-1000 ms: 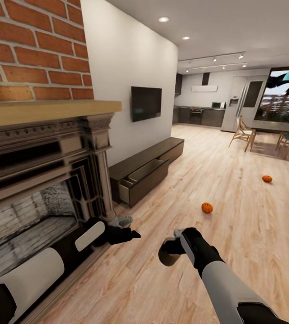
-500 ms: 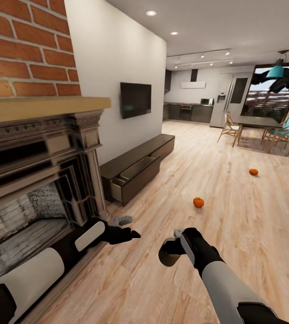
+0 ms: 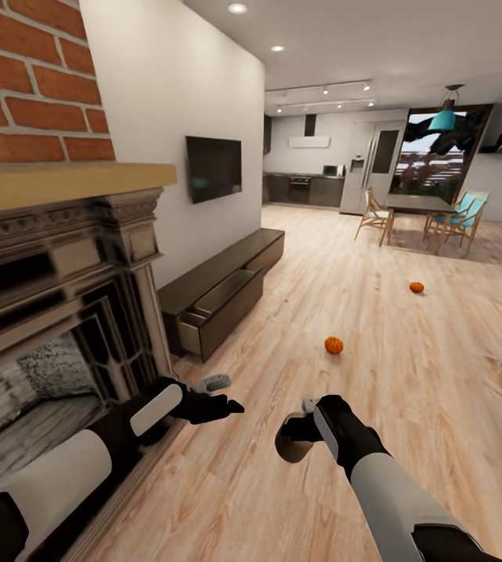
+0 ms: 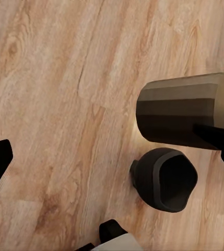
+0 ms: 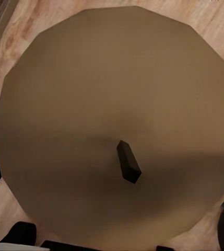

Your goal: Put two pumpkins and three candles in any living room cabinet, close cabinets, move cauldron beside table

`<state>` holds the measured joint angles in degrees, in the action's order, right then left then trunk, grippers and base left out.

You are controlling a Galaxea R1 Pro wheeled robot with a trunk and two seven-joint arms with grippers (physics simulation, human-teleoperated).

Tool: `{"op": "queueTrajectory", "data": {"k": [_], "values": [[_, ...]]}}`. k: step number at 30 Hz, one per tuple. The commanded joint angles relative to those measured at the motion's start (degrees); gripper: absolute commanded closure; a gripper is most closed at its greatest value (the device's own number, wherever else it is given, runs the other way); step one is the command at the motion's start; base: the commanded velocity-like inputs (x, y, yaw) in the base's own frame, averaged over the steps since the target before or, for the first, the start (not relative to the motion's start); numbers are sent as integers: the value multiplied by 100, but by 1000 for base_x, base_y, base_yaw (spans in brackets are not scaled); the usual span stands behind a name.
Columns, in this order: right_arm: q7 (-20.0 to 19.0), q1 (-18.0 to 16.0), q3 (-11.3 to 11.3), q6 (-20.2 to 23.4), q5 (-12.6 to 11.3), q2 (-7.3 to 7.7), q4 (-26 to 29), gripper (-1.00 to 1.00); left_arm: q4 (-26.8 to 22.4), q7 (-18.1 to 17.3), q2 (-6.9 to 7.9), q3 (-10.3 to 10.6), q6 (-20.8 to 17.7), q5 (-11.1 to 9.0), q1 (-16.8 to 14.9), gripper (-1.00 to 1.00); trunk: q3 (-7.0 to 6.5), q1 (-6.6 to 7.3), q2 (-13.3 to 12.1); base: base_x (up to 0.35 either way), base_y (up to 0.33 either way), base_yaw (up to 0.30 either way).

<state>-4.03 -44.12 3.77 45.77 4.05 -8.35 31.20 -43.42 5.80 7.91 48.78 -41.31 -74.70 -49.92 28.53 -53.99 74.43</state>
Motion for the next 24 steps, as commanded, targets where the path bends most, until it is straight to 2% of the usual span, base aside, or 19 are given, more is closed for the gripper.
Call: {"op": "queueTrajectory", "data": {"k": [1, 12, 13, 15, 24], "values": [[-1, 0, 0, -1, 0, 0, 1, 100, 0, -2, 0, 0, 0, 0, 0, -100, 6, 0, 0, 249, 243, -228], [-1, 0, 15, -18, 0, 0, 8, 100, 0, -9, -9, 0, 0, 0, 0, -100, 44, 0, 0, 258, 225, -257], [-1, 0, 40, -18, 0, 0, 9, 100, 0, -9, -9, 0, 0, 0, 0, -100, 45, 0, 0, 279, 157, -279], [-1, 0, 228, -16, 1, 0, 9, 100, 0, -9, -9, 3, 0, 0, 0, -100, 45, 0, 0, 291, 133, -283], [-1, 0, 272, -16, 7, 0, 9, 100, 0, -9, -9, 9, 0, 8, 0, -100, 45, 0, 0, 305, 100, -285]]}}
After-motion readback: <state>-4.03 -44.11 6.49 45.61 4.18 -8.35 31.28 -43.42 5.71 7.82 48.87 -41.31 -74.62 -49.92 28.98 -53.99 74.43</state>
